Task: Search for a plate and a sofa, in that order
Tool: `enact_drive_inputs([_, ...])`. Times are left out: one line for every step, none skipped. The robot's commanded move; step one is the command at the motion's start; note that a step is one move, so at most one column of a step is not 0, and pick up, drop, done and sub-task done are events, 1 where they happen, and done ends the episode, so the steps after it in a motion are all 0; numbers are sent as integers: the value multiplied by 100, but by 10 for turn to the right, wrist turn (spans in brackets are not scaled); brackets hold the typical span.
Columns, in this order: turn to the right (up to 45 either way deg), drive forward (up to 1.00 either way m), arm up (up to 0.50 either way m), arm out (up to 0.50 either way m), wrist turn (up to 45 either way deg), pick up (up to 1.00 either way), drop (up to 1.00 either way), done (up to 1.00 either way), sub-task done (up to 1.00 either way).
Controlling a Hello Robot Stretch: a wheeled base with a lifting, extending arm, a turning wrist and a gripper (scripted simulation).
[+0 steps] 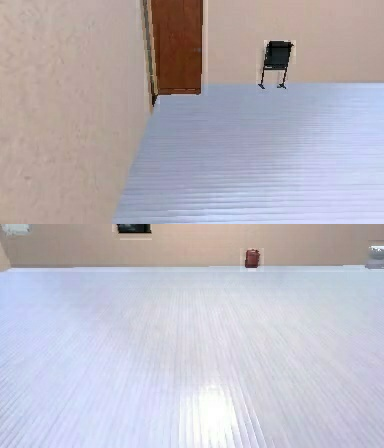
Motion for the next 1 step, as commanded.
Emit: enact_drive_inputs([0, 100, 0, 0, 0, 0, 0, 0, 0])
